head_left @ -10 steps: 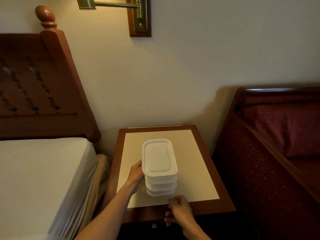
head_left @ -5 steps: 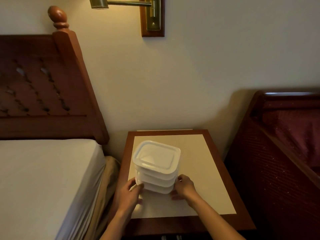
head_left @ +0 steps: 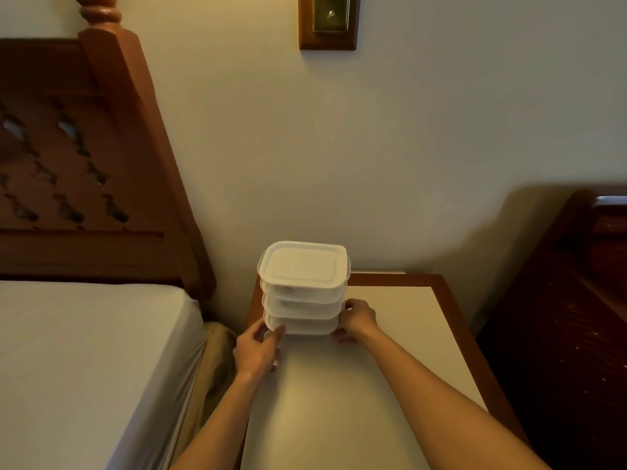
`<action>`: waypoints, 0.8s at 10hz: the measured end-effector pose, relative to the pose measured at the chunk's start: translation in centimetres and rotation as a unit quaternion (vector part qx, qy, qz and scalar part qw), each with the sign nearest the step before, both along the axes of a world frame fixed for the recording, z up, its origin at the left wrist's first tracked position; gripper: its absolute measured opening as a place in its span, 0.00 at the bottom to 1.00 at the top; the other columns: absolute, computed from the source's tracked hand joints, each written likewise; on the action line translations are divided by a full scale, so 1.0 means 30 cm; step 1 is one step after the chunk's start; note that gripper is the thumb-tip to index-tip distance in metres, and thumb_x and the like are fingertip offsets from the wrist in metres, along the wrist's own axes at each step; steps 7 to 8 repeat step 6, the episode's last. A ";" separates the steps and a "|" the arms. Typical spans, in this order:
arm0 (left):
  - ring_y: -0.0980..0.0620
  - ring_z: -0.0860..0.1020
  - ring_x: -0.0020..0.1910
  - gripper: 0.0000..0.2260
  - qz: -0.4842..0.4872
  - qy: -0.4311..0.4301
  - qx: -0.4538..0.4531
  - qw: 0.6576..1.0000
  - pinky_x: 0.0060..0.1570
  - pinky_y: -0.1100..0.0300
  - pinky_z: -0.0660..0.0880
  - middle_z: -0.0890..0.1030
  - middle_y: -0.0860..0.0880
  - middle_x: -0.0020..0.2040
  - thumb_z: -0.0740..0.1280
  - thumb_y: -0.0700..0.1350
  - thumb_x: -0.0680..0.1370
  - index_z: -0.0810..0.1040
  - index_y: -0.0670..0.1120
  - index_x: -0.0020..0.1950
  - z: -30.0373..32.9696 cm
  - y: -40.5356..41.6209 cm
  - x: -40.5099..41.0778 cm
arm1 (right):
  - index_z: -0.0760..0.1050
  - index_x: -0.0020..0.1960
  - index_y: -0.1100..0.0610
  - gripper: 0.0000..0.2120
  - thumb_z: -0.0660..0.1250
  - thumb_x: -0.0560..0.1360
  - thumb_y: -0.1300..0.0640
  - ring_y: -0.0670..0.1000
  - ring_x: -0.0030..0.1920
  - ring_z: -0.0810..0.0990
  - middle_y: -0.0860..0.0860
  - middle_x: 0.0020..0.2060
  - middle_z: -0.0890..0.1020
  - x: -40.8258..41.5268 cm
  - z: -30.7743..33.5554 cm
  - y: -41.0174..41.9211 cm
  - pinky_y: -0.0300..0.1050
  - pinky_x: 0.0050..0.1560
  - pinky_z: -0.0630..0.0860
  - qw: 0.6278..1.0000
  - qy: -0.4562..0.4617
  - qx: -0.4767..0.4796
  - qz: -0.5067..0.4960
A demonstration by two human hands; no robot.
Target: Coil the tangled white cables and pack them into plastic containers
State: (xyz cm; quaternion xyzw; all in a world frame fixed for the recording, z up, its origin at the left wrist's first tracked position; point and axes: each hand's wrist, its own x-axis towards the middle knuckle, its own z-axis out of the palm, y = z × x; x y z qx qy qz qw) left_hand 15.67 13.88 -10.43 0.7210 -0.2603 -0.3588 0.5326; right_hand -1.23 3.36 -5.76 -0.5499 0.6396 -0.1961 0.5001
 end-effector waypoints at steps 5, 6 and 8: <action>0.48 0.82 0.36 0.26 0.030 0.088 0.018 0.996 0.27 0.60 0.74 0.84 0.47 0.52 0.76 0.50 0.71 0.75 0.49 0.67 0.011 -0.202 0.076 | 0.78 0.55 0.55 0.15 0.55 0.82 0.50 0.59 0.36 0.82 0.58 0.48 0.83 0.094 -0.017 -0.188 0.41 0.22 0.76 0.999 0.030 0.018 -0.012; 0.45 0.83 0.43 0.33 0.047 0.121 0.037 0.991 0.29 0.57 0.78 0.82 0.45 0.53 0.78 0.52 0.69 0.72 0.43 0.69 0.062 -0.187 0.080 | 0.75 0.56 0.59 0.17 0.55 0.82 0.47 0.58 0.35 0.82 0.59 0.44 0.82 0.072 -0.006 -0.140 0.45 0.26 0.79 0.999 0.035 0.024 -0.012; 0.45 0.83 0.43 0.33 0.047 0.121 0.037 0.991 0.29 0.57 0.78 0.82 0.45 0.53 0.78 0.52 0.69 0.72 0.43 0.69 0.062 -0.187 0.080 | 0.75 0.56 0.59 0.17 0.55 0.82 0.47 0.58 0.35 0.82 0.59 0.44 0.82 0.072 -0.006 -0.140 0.45 0.26 0.79 0.999 0.035 0.024 -0.012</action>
